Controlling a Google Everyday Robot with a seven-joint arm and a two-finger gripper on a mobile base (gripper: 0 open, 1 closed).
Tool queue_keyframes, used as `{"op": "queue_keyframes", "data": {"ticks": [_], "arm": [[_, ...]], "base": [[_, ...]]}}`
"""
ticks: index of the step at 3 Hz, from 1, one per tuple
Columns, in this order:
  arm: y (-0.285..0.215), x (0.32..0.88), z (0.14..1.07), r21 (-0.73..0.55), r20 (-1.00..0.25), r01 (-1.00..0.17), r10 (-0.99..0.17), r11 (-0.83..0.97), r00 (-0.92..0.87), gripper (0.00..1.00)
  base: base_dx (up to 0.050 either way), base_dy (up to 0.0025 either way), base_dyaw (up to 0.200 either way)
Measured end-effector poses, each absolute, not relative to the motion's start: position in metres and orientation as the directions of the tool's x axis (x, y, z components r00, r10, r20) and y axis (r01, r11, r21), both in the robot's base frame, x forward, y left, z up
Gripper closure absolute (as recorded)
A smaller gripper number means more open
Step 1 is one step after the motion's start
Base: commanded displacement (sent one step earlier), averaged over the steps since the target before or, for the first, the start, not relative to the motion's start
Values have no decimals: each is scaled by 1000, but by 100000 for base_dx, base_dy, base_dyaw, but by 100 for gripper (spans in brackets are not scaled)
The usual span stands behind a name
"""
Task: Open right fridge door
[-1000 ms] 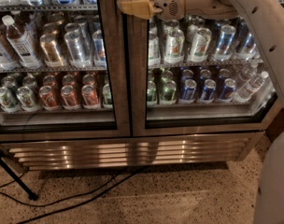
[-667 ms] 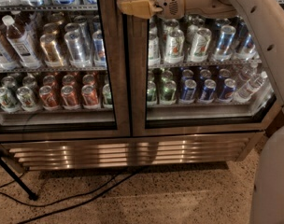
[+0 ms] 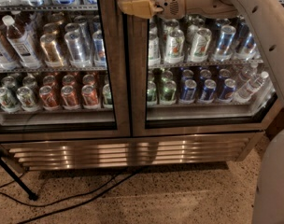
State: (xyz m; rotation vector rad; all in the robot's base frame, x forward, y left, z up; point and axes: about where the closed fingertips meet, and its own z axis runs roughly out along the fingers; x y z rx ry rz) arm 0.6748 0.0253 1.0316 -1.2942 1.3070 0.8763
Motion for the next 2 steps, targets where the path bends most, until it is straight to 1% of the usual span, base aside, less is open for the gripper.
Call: {"op": "queue_keyframes", "data": {"ticks": [2], "arm": [[26,673,1033,-179,-967,-970,-211,162,143,100]], "base": [[0,0,0]]}}
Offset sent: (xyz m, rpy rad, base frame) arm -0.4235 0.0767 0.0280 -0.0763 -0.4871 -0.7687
